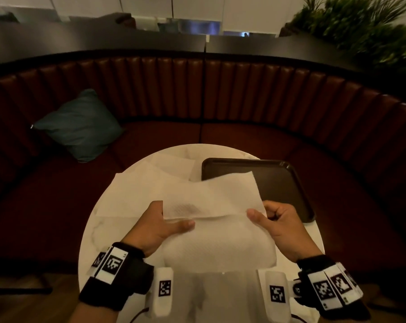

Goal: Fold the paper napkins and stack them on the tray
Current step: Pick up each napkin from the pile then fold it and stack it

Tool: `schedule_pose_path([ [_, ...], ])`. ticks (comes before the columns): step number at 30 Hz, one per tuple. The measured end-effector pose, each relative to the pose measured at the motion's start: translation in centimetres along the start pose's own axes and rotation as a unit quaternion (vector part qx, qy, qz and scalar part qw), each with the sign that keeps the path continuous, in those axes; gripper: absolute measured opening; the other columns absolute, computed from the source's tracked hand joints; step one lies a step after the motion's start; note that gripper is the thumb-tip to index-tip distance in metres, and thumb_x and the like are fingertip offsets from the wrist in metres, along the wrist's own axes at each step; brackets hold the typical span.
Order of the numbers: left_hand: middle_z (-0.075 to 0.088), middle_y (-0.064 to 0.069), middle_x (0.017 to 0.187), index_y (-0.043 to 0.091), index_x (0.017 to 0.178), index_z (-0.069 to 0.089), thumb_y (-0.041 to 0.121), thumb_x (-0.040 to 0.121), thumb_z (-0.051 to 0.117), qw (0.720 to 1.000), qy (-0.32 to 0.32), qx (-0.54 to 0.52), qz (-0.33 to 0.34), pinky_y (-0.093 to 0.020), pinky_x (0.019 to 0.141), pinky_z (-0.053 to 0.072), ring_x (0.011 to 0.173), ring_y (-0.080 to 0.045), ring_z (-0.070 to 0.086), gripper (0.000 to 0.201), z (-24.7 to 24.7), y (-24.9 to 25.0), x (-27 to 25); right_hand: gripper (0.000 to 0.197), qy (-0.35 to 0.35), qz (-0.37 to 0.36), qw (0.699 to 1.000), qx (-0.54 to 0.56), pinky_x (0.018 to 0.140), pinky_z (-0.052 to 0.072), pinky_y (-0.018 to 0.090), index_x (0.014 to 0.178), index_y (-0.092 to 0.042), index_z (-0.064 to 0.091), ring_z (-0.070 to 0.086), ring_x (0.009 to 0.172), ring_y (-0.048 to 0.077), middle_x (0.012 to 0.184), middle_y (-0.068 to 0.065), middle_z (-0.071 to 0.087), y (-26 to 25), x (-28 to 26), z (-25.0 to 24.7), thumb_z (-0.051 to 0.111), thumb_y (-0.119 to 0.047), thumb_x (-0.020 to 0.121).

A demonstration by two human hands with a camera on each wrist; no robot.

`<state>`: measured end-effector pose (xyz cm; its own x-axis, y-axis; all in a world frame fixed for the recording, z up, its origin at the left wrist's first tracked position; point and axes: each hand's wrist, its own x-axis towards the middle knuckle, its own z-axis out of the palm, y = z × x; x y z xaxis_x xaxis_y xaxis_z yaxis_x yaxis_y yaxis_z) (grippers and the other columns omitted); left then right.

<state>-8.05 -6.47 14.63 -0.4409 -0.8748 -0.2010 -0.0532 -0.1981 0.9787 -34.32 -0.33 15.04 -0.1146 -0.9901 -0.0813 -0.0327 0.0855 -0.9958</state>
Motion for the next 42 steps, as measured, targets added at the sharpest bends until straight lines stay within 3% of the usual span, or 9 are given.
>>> schedule_pose_path([
  [6, 0.073, -0.001, 0.08, 0.002, 0.093, 0.068, -0.003, 0.08, 0.063, 0.996, 0.078, 0.013, 0.045, -0.015, 0.066, 0.054, 0.077, -0.011, 0.068, 0.015, 1.8, 0.7, 1.2, 0.018, -0.023, -0.026, 0.999, 0.037, 0.06, 0.052, 0.015, 0.098, -0.004, 0.069, 0.07, 0.071, 0.007, 0.08, 0.001, 0.075, 0.3, -0.6, -1.6, 0.062, -0.001, 0.082],
  [12, 0.068, -0.004, 0.075, 0.014, 0.057, 0.068, -0.011, 0.082, 0.049, 0.997, 0.059, -0.028, 0.047, -0.027, 0.056, 0.055, 0.068, -0.019, 0.066, 0.04, 1.4, 1.2, 1.3, 0.044, -0.039, -0.034, 0.996, 0.068, 0.058, 0.056, 0.026, 0.071, -0.02, 0.071, 0.071, 0.075, 0.022, 0.08, 0.007, 0.073, 0.6, 0.2, -2.5, 0.085, -0.053, 0.046],
  [20, 0.069, -0.008, 0.086, 0.014, 0.051, 0.066, -0.019, 0.078, 0.051, 0.996, 0.042, -0.016, 0.08, -0.028, 0.063, 0.056, 0.081, -0.024, 0.066, 0.045, 1.0, 1.3, 1.5, 0.046, -0.051, -0.012, 0.991, 0.122, 0.055, 0.056, 0.027, 0.065, -0.017, 0.07, 0.071, 0.075, 0.023, 0.079, 0.009, 0.071, 1.7, 0.7, -3.2, 0.088, -0.051, 0.04],
  [24, 0.073, 0.0, 0.082, 0.013, 0.052, 0.067, -0.019, 0.077, 0.054, 0.995, 0.041, -0.006, 0.093, -0.023, 0.062, 0.055, 0.079, -0.016, 0.068, 0.043, 0.7, 1.5, 1.6, 0.012, -0.053, 0.006, 0.989, 0.136, 0.055, 0.056, 0.024, 0.062, -0.015, 0.071, 0.071, 0.075, 0.021, 0.077, 0.007, 0.072, 1.3, 0.6, -3.4, 0.075, -0.025, 0.068],
  [27, 0.073, 0.001, 0.081, 0.015, 0.053, 0.068, -0.016, 0.079, 0.054, 0.994, 0.047, -0.003, 0.097, -0.023, 0.062, 0.055, 0.08, -0.017, 0.068, 0.042, 0.7, 1.6, 1.6, 0.048, -0.041, 0.021, 0.991, 0.124, 0.051, 0.053, 0.022, 0.057, -0.013, 0.07, 0.07, 0.069, 0.018, 0.07, 0.007, 0.07, 1.4, 0.6, -3.7, 0.042, 0.009, 0.089],
  [31, 0.071, -0.006, 0.075, 0.011, 0.056, 0.07, 0.012, 0.064, 0.061, 0.994, 0.038, -0.047, 0.094, -0.019, 0.067, 0.053, 0.081, -0.017, 0.066, 0.012, 1.2, 1.9, 1.9, 0.03, 0.01, 0.027, 0.992, 0.126, 0.045, 0.048, 0.021, 0.057, -0.009, 0.066, 0.064, 0.06, 0.017, 0.064, 0.01, 0.063, 1.4, -0.2, -4.3, 0.05, -0.005, 0.082],
  [34, 0.067, -0.009, 0.067, 0.005, 0.057, 0.07, 0.014, 0.077, 0.062, 0.994, 0.037, -0.079, 0.069, -0.02, 0.073, 0.052, 0.075, -0.016, 0.065, 0.024, 2.3, 1.7, 2.9, 0.024, 0.048, 0.047, 0.986, 0.154, 0.044, 0.04, 0.017, 0.063, -0.005, 0.068, 0.052, 0.046, 0.014, 0.053, 0.009, 0.054, 2.6, -1.3, -5.2, 0.065, -0.025, 0.077],
  [38, 0.067, -0.018, 0.078, 0.013, 0.071, 0.07, 0.011, 0.07, 0.073, 0.995, 0.019, 0.091, 0.035, -0.034, 0.072, 0.058, 0.076, -0.024, 0.064, 0.004, 4.8, 0.6, 4.7, 0.011, 0.127, 0.065, 0.989, 0.047, 0.043, 0.039, 0.014, 0.074, -0.005, 0.061, 0.045, 0.043, 0.003, 0.049, -0.005, 0.052, 5.0, -3.2, -6.7, 0.065, -0.001, 0.083],
  [42, 0.067, -0.001, 0.065, 0.009, 0.098, 0.063, 0.002, 0.068, 0.077, 0.995, -0.003, 0.096, -0.018, -0.026, 0.064, 0.056, 0.064, -0.014, 0.065, 0.034, 8.1, -1.8, 7.7, 0.023, 0.187, 0.154, 0.97, 0.032, 0.052, 0.049, 0.019, 0.102, -0.013, 0.064, 0.056, 0.052, 0.004, 0.052, -0.007, 0.055, 8.7, -5.8, -9.0, 0.069, -0.006, 0.081],
])
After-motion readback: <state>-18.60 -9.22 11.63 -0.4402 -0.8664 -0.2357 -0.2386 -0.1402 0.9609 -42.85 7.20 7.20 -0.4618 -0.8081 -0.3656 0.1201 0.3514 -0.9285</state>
